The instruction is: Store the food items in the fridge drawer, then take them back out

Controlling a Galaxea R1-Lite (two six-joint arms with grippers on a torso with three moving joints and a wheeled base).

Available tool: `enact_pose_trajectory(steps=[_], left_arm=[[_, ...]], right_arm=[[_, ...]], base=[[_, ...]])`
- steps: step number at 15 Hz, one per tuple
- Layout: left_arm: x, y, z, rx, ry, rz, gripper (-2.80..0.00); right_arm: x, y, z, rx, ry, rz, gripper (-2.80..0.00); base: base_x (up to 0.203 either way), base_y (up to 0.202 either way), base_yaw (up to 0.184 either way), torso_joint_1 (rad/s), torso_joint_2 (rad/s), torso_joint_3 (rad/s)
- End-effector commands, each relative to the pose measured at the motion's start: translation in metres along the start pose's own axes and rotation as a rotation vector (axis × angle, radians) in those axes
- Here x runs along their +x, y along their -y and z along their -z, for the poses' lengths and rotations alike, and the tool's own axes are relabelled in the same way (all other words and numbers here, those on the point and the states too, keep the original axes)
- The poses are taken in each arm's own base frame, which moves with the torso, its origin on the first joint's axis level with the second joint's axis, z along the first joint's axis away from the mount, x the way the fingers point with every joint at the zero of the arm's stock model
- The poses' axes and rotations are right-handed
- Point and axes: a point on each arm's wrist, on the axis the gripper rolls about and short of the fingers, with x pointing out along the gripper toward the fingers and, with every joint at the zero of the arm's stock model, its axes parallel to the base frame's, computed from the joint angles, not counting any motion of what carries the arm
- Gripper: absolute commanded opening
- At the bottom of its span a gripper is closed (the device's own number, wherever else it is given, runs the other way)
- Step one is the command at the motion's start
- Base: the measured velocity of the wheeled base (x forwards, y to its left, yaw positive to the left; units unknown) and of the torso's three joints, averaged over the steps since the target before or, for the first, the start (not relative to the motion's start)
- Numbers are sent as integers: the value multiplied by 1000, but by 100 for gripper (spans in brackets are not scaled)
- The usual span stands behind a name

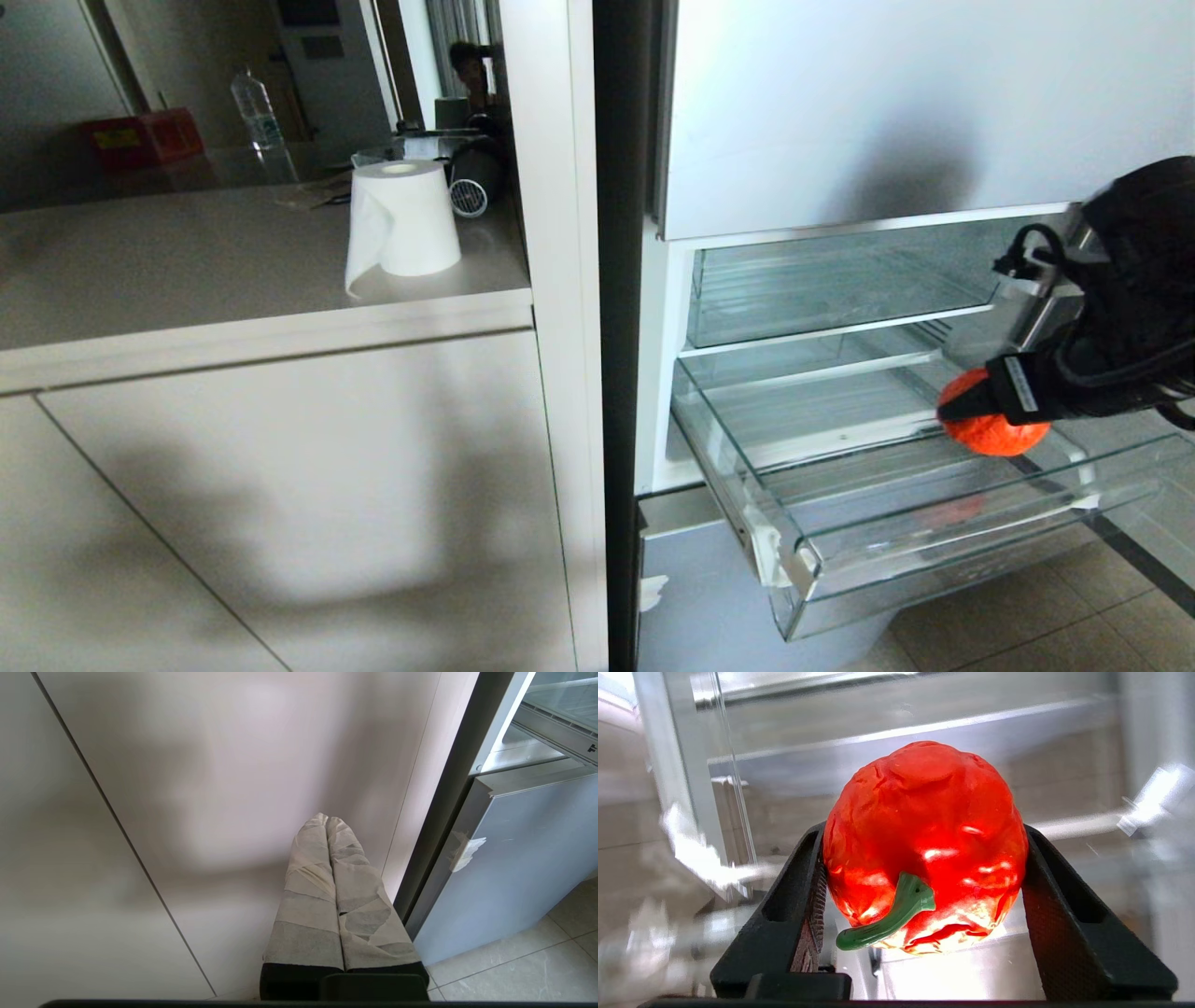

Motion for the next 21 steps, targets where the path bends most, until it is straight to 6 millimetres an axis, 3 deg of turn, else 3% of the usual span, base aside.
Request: enact_pose_trajectory(steps=[1,6,9,12,13,21], left_arm=[[0,0,0,0,0,0,-280],[0,0,0,0,0,0,-280],[0,0,0,0,0,0,-280],[0,0,0,0,0,0,-280],[0,0,0,0,0,0,-280],[0,0,0,0,0,0,-280]], right_arm=[[-47,4,10,8,82,10,-280],[-143,16,70,81,117,51,-280],[-180,38,93,290,204,278,-280],[-210,45,111,480,341,535,-280],[-219,41,117,500,409,590,-280],[-223,42,126,405,625,853,-280]], base=[[0,0,0,0,0,0],[0,0,0,0,0,0],[0,0,0,0,0,0],[0,0,0,0,0,0],[0,0,0,0,0,0],[0,0,0,0,0,0]])
